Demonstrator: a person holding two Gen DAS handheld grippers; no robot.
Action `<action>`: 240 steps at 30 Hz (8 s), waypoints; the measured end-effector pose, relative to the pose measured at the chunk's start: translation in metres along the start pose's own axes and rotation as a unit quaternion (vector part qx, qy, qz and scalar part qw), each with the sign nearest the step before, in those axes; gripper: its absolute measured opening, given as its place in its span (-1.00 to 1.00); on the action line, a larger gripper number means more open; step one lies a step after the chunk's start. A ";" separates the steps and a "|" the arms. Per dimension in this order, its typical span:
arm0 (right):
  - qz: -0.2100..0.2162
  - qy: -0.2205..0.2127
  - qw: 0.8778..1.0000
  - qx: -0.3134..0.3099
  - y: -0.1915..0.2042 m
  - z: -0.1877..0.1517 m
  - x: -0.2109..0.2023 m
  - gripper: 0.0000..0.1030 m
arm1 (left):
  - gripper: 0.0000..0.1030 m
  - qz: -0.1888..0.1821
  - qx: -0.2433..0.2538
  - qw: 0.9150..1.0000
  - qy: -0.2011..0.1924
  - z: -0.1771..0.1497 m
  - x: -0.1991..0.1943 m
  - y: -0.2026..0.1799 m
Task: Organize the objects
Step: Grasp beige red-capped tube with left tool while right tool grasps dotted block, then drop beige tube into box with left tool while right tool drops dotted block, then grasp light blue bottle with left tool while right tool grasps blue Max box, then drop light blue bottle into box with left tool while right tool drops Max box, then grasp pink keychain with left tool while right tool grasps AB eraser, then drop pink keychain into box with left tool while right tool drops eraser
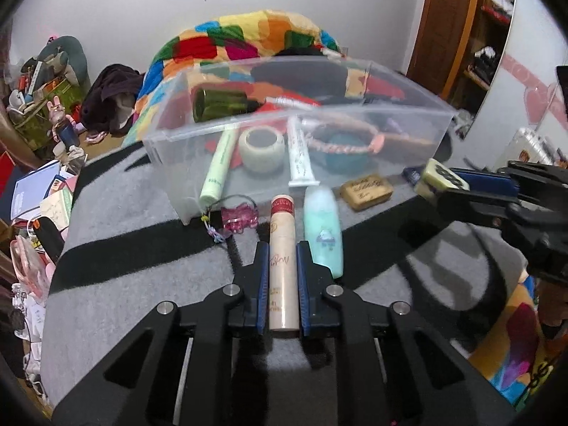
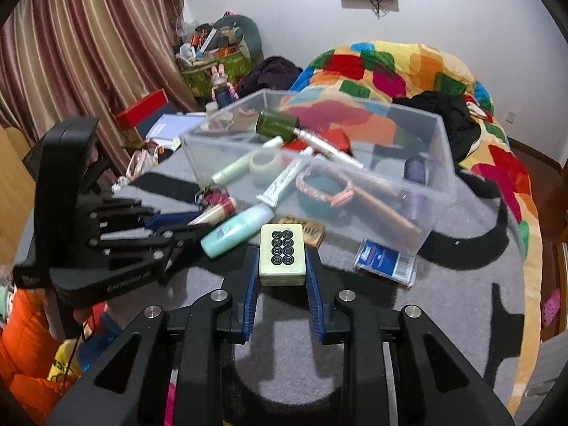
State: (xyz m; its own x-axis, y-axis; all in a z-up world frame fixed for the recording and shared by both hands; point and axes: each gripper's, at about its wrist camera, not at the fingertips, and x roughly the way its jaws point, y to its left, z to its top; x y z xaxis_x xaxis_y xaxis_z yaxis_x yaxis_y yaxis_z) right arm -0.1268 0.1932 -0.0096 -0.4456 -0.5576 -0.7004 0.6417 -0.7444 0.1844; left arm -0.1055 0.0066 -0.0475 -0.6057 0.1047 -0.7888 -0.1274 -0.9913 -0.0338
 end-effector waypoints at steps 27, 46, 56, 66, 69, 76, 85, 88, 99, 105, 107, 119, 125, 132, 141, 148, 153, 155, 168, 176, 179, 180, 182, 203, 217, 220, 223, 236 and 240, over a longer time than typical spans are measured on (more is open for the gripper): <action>-0.032 -0.029 0.996 0.074 -0.035 0.069 0.030 -0.57 | -0.72 -0.016 -0.033 0.998 -0.059 0.081 -0.006 0.004; -0.062 -0.006 0.998 0.028 -0.020 0.071 0.044 -0.51 | -0.72 -0.042 -0.050 0.997 -0.038 0.089 0.011 0.009; -0.072 -0.038 0.997 0.018 -0.016 0.062 0.008 -0.18 | -0.40 -0.032 -0.046 0.996 -0.067 0.081 -0.022 0.006; -0.097 -0.056 0.993 0.029 -0.031 0.042 -0.025 0.22 | 0.01 -0.024 -0.018 0.996 -0.083 0.055 -0.045 -0.006; -0.105 -0.050 0.993 0.031 -0.035 0.033 -0.028 0.24 | 0.02 -0.023 -0.012 0.997 -0.074 0.045 -0.043 -0.008; -0.119 -0.007 0.992 0.047 -0.048 0.005 -0.009 0.34 | 0.02 -0.028 -0.023 0.999 -0.028 0.021 -0.019 -0.007; -0.119 0.040 0.989 0.082 -0.058 -0.009 0.025 0.36 | 0.02 -0.030 -0.027 0.999 0.018 0.006 0.012 -0.008; -0.120 0.055 0.988 0.082 -0.057 -0.011 0.037 0.36 | -0.01 -0.028 -0.016 0.999 0.025 0.008 0.018 -0.013; -0.122 0.038 0.989 0.068 -0.052 -0.018 0.033 -0.11 | -0.53 -0.031 -0.011 0.999 0.022 0.008 0.026 -0.017; -0.104 0.036 0.992 0.060 -0.042 -0.026 0.025 -0.11 | -0.53 -0.034 -0.001 0.999 0.018 0.003 0.016 -0.020; -0.100 0.035 0.993 0.056 -0.039 -0.027 0.023 -0.11 | -0.53 -0.036 -0.003 0.999 0.013 0.001 0.011 -0.020; -0.077 -0.016 0.996 0.036 -0.015 -0.006 -0.009 -0.11 | -0.53 -0.042 -0.010 0.998 -0.044 0.014 -0.030 -0.022; -0.080 -0.048 0.995 0.032 -0.013 0.015 -0.023 -0.11 | -0.53 -0.042 -0.013 0.996 -0.074 0.030 -0.047 -0.017; -0.090 -0.077 0.993 0.027 -0.012 0.039 -0.031 -0.10 | -0.53 -0.041 -0.025 0.995 -0.092 0.054 -0.048 -0.010; -0.084 -0.079 0.992 0.041 -0.018 0.055 -0.019 -0.10 | -0.53 -0.054 -0.070 0.995 -0.056 0.084 -0.002 0.007; -0.106 -0.041 0.993 0.043 -0.034 0.060 0.017 -0.10 | -0.53 -0.047 -0.078 0.995 -0.039 0.093 0.020 0.008; -0.111 -0.026 0.993 0.034 -0.034 0.060 0.032 -0.09 | -0.53 -0.053 -0.083 0.995 -0.029 0.091 0.027 0.008; -0.117 -0.027 0.992 0.028 -0.032 0.059 0.032 -0.07 | -0.53 -0.060 -0.084 0.994 -0.029 0.090 0.025 0.009; -0.081 -0.041 0.996 0.018 -0.016 0.053 0.004 0.31 | -0.32 -0.044 -0.067 0.995 -0.067 0.073 -0.023 0.014; -0.071 -0.039 0.997 0.010 -0.003 0.039 -0.003 0.40 | -0.08 -0.014 -0.061 0.997 -0.054 0.044 -0.031 0.024; -0.075 -0.034 0.997 0.008 -0.001 0.034 -0.001 0.40 | -0.05 -0.003 -0.060 0.998 -0.037 0.034 -0.024 0.029; -0.077 -0.032 0.996 0.007 0.000 0.032 -0.001 0.41 | -0.05 0.000 -0.061 0.998 -0.031 0.032 -0.021 0.031; -0.079 -0.029 0.996 0.008 0.000 0.028 0.000 0.44 | -0.05 0.003 -0.065 0.998 -0.016 0.026 -0.013 0.037; -0.076 0.083 0.994 0.010 0.006 0.011 0.075 0.09 | -0.05 0.017 -0.054 0.997 0.059 0.025 0.040 0.033; -0.056 0.041 0.997 0.027 0.003 -0.002 0.054 -0.24 | -0.54 0.019 -0.054 0.998 0.020 0.004 0.023 0.031; -0.055 0.044 0.997 0.028 0.004 -0.007 0.053 -0.24 | -0.54 0.010 -0.059 0.998 0.013 -0.001 0.016 0.030; -0.054 0.035 0.997 0.029 0.003 -0.006 0.046 -0.23 | -0.54 0.001 -0.063 0.998 0.004 -0.004 0.008 0.028; -0.059 -0.039 0.996 0.044 -0.005 0.023 -0.004 -0.23 | -0.54 -0.021 -0.059 0.996 -0.064 0.029 -0.033 0.012; -0.062 -0.057 0.995 0.050 -0.011 0.033 -0.013 -0.23 | -0.54 -0.022 -0.054 0.994 -0.087 0.042 -0.046 0.008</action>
State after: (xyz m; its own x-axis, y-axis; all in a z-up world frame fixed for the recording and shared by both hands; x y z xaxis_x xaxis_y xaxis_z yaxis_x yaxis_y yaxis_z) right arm -0.1485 0.1963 0.0206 -0.5893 -0.4935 -0.6396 0.5151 -0.8395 0.1731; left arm -0.1119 -0.0032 0.0147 -0.7294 0.1501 -0.6674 -0.0762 -0.9874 -0.1388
